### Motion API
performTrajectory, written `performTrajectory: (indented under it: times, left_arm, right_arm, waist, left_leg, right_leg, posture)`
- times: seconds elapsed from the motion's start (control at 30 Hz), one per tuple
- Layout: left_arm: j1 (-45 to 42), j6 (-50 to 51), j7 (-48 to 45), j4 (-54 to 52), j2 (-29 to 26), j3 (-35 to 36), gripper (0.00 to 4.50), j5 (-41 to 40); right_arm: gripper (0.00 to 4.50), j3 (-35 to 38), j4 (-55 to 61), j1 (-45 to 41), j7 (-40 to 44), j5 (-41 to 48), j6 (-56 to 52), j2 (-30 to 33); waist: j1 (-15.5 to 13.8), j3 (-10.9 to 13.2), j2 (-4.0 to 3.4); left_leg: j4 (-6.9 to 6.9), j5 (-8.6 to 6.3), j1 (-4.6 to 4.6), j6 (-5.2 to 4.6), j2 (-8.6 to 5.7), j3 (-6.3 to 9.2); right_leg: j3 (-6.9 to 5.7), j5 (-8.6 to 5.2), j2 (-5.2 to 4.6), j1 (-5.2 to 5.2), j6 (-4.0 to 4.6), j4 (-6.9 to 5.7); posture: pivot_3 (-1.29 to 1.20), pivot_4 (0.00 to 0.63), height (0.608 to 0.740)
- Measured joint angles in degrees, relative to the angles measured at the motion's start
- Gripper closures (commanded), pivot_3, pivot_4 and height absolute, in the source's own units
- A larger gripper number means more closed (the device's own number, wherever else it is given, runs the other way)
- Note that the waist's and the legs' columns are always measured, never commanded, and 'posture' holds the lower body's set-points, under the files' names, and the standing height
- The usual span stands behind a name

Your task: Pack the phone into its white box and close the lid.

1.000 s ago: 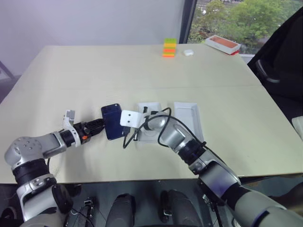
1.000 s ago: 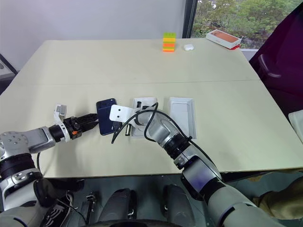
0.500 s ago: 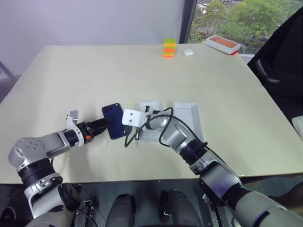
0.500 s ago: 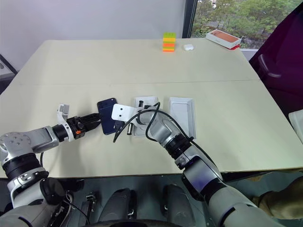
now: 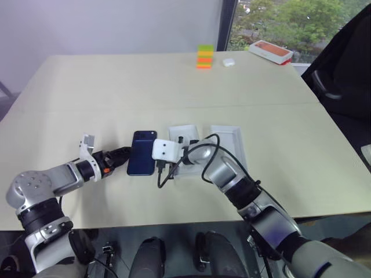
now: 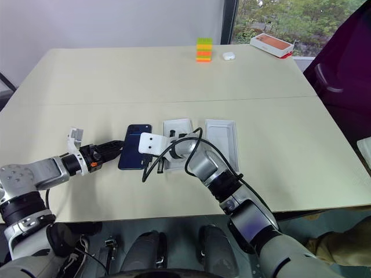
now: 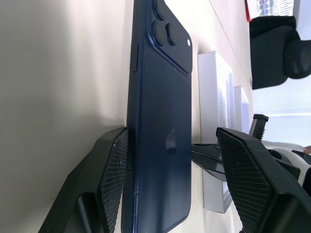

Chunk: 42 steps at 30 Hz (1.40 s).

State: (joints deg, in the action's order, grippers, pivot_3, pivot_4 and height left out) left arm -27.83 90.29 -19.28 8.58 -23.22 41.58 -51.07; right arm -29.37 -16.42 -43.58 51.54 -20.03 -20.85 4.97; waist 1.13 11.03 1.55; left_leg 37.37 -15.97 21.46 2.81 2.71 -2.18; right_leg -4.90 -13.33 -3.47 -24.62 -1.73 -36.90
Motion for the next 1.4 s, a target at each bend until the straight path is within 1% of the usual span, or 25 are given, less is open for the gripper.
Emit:
performTrajectory:
  times: [0.23,0.33,0.37,0.5,0.6,0.7,0.87,1.03,1.23,1.4]
  left_arm:
    - [-0.2,0.01,3.05,0.31,-0.84,-0.32,1.47,-3.81]
    - [-1.9,-0.24,5.52,0.5,-0.97,-0.16,1.47,-6.81]
    - [-2.35,-0.4,6.67,0.22,-1.38,-0.66,1.47,-8.17]
    - [-1.94,-0.54,13.68,-1.24,-3.37,-6.25,1.47,-8.99]
    - [-1.59,-0.45,17.16,-1.58,-4.03,-7.42,1.47,-11.65]
    - [-0.83,-0.26,18.49,-2.45,-4.88,-8.74,1.47,-13.62]
    - [-0.47,0.64,19.8,-2.51,-3.42,-10.15,1.47,-17.62]
    - [-2.46,1.54,24.23,-2.0,-2.28,-10.61,1.47,-18.54]
    - [-1.59,1.31,24.33,-2.21,-2.43,-10.06,1.47,-19.59]
    - [1.17,0.44,21.03,-3.21,-2.34,-8.72,1.47,-19.55]
  right_arm:
    - [4.44,0.04,0.0,0.0,-0.02,0.0,-0.02,0.0]
    - [4.44,0.24,-0.16,0.01,-0.04,-0.09,-0.05,0.0]
    - [4.44,0.2,-0.23,0.02,-0.13,-0.09,-0.05,-0.1]
    - [4.44,0.14,-0.22,0.1,-0.23,-0.09,0.03,-0.36]
    - [4.44,0.02,-0.26,0.1,-0.53,-0.1,0.09,-0.41]
    - [4.44,0.02,-0.61,0.09,-0.95,-0.1,0.2,-0.7]
    - [4.44,-1.35,-1.0,0.08,-1.54,-0.04,0.83,-2.06]
    - [4.44,-1.62,-1.37,0.07,-1.75,0.0,1.51,-1.97]
    - [4.44,-1.95,-1.52,0.07,-2.17,0.02,2.29,-1.95]
    - [4.44,-2.18,-1.53,0.04,-2.26,0.05,2.73,-1.95]
  waist:
    - [-0.02,0.0,0.0]
    - [-0.08,0.0,0.01]
    - [-0.08,0.0,0.01]
    - [0.08,0.0,0.01]
    - [0.08,0.0,0.02]
    - [0.08,0.0,0.02]
    - [-0.06,0.0,0.02]
    - [-0.29,0.0,0.02]
    - [-0.22,0.0,0.02]
    - [0.0,0.0,0.02]
  left_leg:
    - [-0.01,0.0,0.0,0.0,-0.01,0.0]
    - [0.0,0.01,0.0,0.01,-0.01,0.01]
    - [0.0,0.01,-0.01,0.01,-0.01,0.01]
    - [-0.08,0.02,-0.05,0.03,0.0,-0.02]
    - [-0.09,0.05,-0.05,0.09,0.0,-0.01]
    - [-0.09,0.08,-0.07,0.15,0.0,-0.01]
    - [-0.09,0.09,-0.05,0.16,-0.02,0.0]
    - [-0.06,0.09,-0.06,0.15,-0.09,0.01]
    - [-0.07,0.11,-0.06,0.19,-0.1,0.02]
    - [-0.12,0.11,-0.06,0.2,-0.09,0.01]
  right_leg:
    - [-0.01,0.0,0.0,0.0,0.0,0.01]
    - [-0.01,0.0,0.0,0.0,0.0,-0.01]
    - [-0.01,0.0,0.0,0.01,0.0,-0.01]
    - [0.04,0.0,0.0,0.0,0.0,0.0]
    - [0.03,0.0,0.0,-0.02,0.0,-0.01]
    - [0.03,0.0,0.0,-0.02,0.0,-0.04]
    - [0.03,0.0,0.0,-0.02,0.0,-0.03]
    - [0.02,0.0,-0.03,0.01,0.0,-0.04]
    - [0.02,-0.01,-0.03,0.01,-0.01,-0.04]
    - [0.02,-0.01,-0.02,0.0,-0.02,0.01]
  posture:
    - [0.0,0.15,0.74]
    - [0.0,0.15,0.74]
    - [0.0,0.15,0.74]
    - [0.0,0.15,0.74]
    - [0.0,0.15,0.74]
    - [0.0,0.15,0.74]
    - [0.0,0.15,0.74]
    - [0.0,0.15,0.74]
    - [0.0,0.15,0.74]
    - [0.0,0.15,0.74]
